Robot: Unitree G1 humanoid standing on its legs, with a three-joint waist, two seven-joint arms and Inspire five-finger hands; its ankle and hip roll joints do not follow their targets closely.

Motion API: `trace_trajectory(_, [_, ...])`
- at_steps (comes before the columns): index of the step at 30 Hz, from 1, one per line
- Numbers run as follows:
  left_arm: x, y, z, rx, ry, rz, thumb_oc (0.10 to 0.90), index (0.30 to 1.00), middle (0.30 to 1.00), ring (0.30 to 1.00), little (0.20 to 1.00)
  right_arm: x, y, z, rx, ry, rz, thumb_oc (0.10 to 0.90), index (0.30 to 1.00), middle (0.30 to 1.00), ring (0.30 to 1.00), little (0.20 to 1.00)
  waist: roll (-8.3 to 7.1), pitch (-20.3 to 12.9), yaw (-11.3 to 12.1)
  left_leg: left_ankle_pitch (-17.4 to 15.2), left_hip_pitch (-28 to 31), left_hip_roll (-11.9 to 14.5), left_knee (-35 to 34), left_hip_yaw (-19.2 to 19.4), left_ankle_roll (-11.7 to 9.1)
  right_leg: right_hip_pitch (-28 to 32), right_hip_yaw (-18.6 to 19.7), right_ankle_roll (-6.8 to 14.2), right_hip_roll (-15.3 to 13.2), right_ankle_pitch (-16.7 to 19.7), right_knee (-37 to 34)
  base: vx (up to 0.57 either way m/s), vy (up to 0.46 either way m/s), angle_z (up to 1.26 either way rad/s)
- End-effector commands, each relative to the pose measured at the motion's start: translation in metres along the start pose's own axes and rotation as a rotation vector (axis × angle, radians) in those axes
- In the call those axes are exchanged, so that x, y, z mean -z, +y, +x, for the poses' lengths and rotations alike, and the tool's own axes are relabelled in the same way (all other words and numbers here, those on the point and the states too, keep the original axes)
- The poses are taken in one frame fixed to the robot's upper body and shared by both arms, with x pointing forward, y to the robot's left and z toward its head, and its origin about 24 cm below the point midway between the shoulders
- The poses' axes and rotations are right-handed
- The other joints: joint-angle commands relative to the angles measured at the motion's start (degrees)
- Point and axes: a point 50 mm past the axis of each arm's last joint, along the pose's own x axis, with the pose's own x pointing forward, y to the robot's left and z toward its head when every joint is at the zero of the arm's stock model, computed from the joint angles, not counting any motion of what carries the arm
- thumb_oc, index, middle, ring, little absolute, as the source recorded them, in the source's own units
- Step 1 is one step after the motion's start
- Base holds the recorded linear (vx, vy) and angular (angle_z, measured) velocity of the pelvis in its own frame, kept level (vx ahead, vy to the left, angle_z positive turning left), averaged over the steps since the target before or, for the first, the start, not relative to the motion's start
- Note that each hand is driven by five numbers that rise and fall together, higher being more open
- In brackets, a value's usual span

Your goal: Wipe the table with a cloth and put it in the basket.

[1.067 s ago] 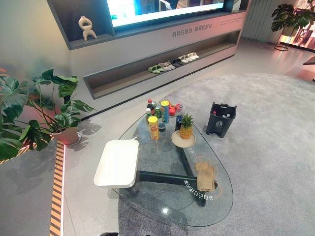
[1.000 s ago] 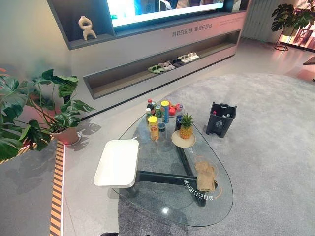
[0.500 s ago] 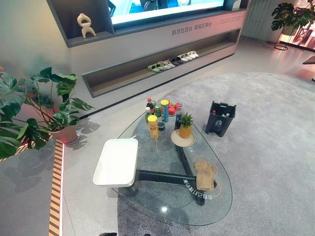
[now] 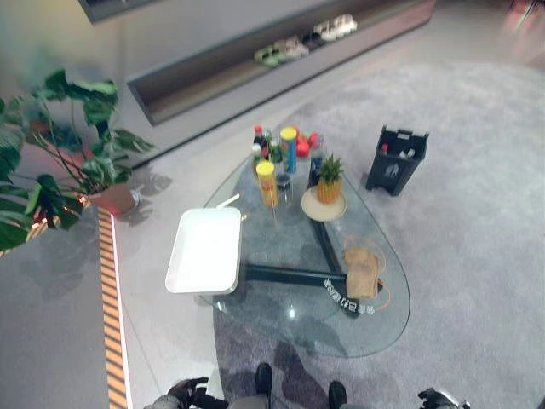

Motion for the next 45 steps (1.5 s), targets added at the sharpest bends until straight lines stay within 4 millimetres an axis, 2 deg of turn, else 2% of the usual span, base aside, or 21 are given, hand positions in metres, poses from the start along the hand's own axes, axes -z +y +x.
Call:
trace_trajectory(1, [-0.028,0.036,-0.005,-0.076,-0.056,-0.018,0.800,0.900,0.900,0.900,0.900,-0.001,-0.026,0.003,0.088,0.021,-0.087,0.800,0.900,0.900,0.900,0.900,-2.05,2.9,0.8,-6.1,1.3,0.9,-0.1,3.7,-0.8,-6.4,0.4,3.2,-3.8,3.6,-0.1,-0.05,0.008,0.02])
trace_trajectory(2, [-0.042,0.040,-0.006,-0.087,-0.115,-0.064,0.800,0.900,0.900,0.900,0.900,-0.005,-0.032,0.003,0.102,0.011,-0.098,0.800,0.900,0.900,0.900,0.900,-1.90,4.1,0.8,-5.6,0.0,0.5,-0.1,3.1,-0.7,-7.7,0.7,3.1,-3.6,4.0,-0.1,-0.04,0.007,0.01])
trace_trajectory(3, [-0.042,0.040,-0.006,-0.087,-0.115,-0.064,0.800,0.900,0.900,0.900,0.900,-0.005,-0.032,0.003,0.102,0.011,-0.098,0.800,0.900,0.900,0.900,0.900,-1.90,4.1,0.8,-5.6,-0.1,0.5,-0.1,3.1,-0.7,-7.7,0.7,3.1,-3.7,4.0,-0.1,-0.06,0.009,0.01])
trace_trajectory(4, [-0.056,0.043,-0.008,-0.094,-0.170,-0.104,0.800,0.900,0.900,0.900,0.900,-0.009,-0.037,0.003,0.117,0.001,-0.096,0.800,0.900,0.900,0.900,0.900,-1.80,5.1,0.9,-5.2,-1.2,0.1,-0.1,2.6,-0.6,-8.7,1.0,2.9,-3.5,4.2,-0.1,-0.04,0.003,0.02])
trace_trajectory(5, [-0.058,0.043,-0.008,-0.096,-0.181,-0.112,0.800,0.900,0.900,0.900,0.900,-0.011,-0.038,0.003,0.120,-0.001,-0.095,0.800,0.900,0.900,0.900,0.900,-1.79,5.3,0.9,-5.1,-1.5,0.0,-0.1,2.5,-0.6,-8.9,1.1,2.9,-3.5,4.2,-0.1,-0.11,-0.004,0.05])
trace_trajectory(6, [-0.081,0.048,-0.011,-0.120,-0.272,-0.149,0.800,0.900,0.900,0.900,0.900,-0.022,-0.049,0.003,0.155,-0.027,-0.071,0.800,0.900,0.900,0.900,0.900,-1.85,7.2,0.9,-4.3,-3.5,-0.4,-0.1,1.8,-0.5,-10.9,1.4,2.8,-3.4,4.9,-0.1,-0.08,-0.008,0.07])
trace_trajectory(7, [-0.081,0.048,-0.011,-0.120,-0.272,-0.149,0.800,0.900,0.900,0.900,0.900,-0.022,-0.049,0.003,0.155,-0.027,-0.071,0.800,0.900,0.900,0.900,0.900,-1.85,7.2,0.9,-4.3,-3.5,-0.4,-0.1,1.8,-0.5,-10.9,1.4,2.8,-3.4,4.9,-0.1,-0.13,-0.013,0.07])
trace_trajectory(8, [-0.095,0.052,-0.014,-0.134,-0.335,-0.200,0.800,0.900,0.900,0.900,0.900,-0.033,-0.058,0.002,0.180,-0.049,-0.051,0.800,0.900,0.900,0.900,0.900,-1.94,8.4,1.1,-3.7,-5.0,-0.7,-0.1,1.4,-0.6,-12.3,1.5,2.7,-3.3,5.4,-0.1,-0.08,-0.007,0.08])
trace_trajectory(11, [-0.124,0.059,-0.023,-0.147,-0.478,-0.343,0.800,0.900,0.900,0.900,0.900,-0.047,-0.073,0.001,0.231,-0.082,-0.019,0.800,0.900,0.900,0.900,0.900,-1.92,10.6,1.4,-3.2,-7.0,-1.3,-0.1,0.4,-0.5,-13.9,1.3,2.5,-3.4,5.7,-0.1,-0.07,0.000,0.04])
trace_trajectory(12, [-0.125,0.060,-0.024,-0.149,-0.487,-0.354,0.800,0.900,0.900,0.900,0.900,-0.048,-0.074,0.000,0.233,-0.083,-0.016,0.800,0.900,0.900,0.900,0.900,-1.91,10.7,1.4,-3.2,-7.1,-1.3,-0.1,0.4,-0.5,-14.0,1.3,2.5,-3.4,5.8,-0.1,-0.07,-0.001,-0.03])
trace_trajectory(15, [-0.149,0.069,-0.033,-0.174,-0.574,-0.430,0.800,0.900,0.900,0.900,0.900,-0.057,-0.087,-0.002,0.275,-0.104,0.041,0.800,0.900,0.900,0.900,0.900,-1.76,12.8,1.6,-2.6,-9.3,-1.4,-0.1,0.3,-0.5,-16.8,0.8,2.4,-3.6,5.4,2.0,-0.07,-0.017,0.00])
trace_trajectory(16, [-0.149,0.069,-0.033,-0.174,-0.574,-0.430,0.800,0.900,0.900,0.900,0.900,-0.057,-0.087,-0.002,0.275,-0.104,0.041,0.800,0.900,0.900,0.900,0.900,-1.76,12.8,1.6,-2.6,-9.3,-1.4,-0.1,0.3,-0.5,-16.8,0.8,2.4,-3.6,5.4,2.0,-0.07,-0.024,0.00])
trace_trajectory(18, [-0.162,0.073,-0.039,-0.202,-0.614,-0.472,0.800,0.900,0.900,0.900,0.900,-0.063,-0.101,-0.004,0.316,-0.120,0.094,0.800,0.900,0.900,0.900,0.900,-1.59,14.6,1.9,-1.8,-10.7,-1.4,0.4,0.8,-0.5,-19.7,0.2,2.2,-3.8,4.2,5.9,-0.10,-0.032,0.00])
trace_trajectory(21, [-0.176,0.081,-0.046,-0.246,-0.644,-0.488,0.800,0.900,0.900,0.900,0.900,-0.073,-0.119,-0.008,0.359,-0.153,0.157,0.800,0.900,0.900,0.900,0.900,-2.13,17.2,1.8,-3.4,-16.9,-1.5,8.9,1.4,-0.7,-25.0,-0.4,1.8,-4.6,2.5,12.7,-0.11,-0.045,0.02])
trace_trajectory(27, [-0.181,0.081,-0.048,-0.255,-0.638,-0.465,0.800,0.900,0.900,0.900,0.900,-0.085,-0.128,-0.011,0.381,-0.185,0.208,0.800,0.900,0.900,0.900,0.900,-2.85,18.6,1.5,-6.8,-24.9,-1.9,20.5,1.3,0.0,-32.6,0.6,1.2,-4.2,0.0,21.8,-0.07,-0.056,0.15])
trace_trajectory(33, [-0.184,0.075,-0.048,-0.235,-0.642,-0.456,0.800,0.900,0.900,0.900,0.900,-0.089,-0.141,-0.015,0.399,-0.201,0.228,0.800,0.900,0.900,0.900,0.900,-2.48,18.7,1.8,-8.9,-30.3,-1.2,28.0,0.4,0.5,-38.2,1.6,0.4,-3.8,-2.5,29.3,-0.05,-0.021,0.02])
trace_trajectory(37, [-0.183,0.075,-0.047,-0.236,-0.638,-0.466,0.800,0.900,0.900,0.900,0.900,-0.090,-0.150,-0.016,0.418,-0.208,0.236,0.800,0.900,0.900,0.900,0.900,-1.94,18.8,1.9,-9.3,-31.6,-1.3,29.1,0.0,0.8,-39.8,2.0,0.1,-3.4,-3.0,30.8,-0.05,0.002,0.04])
trace_trajectory(45, [-0.180,0.076,-0.046,-0.238,-0.628,-0.477,0.800,0.900,0.900,0.900,0.900,-0.090,-0.156,-0.018,0.439,-0.211,0.256,0.800,0.900,0.900,0.900,0.900,-1.62,18.8,1.7,-8.6,-30.9,-1.8,26.8,0.2,0.8,-39.4,1.7,0.0,-3.0,-2.3,28.8,-0.02,0.016,-0.07])
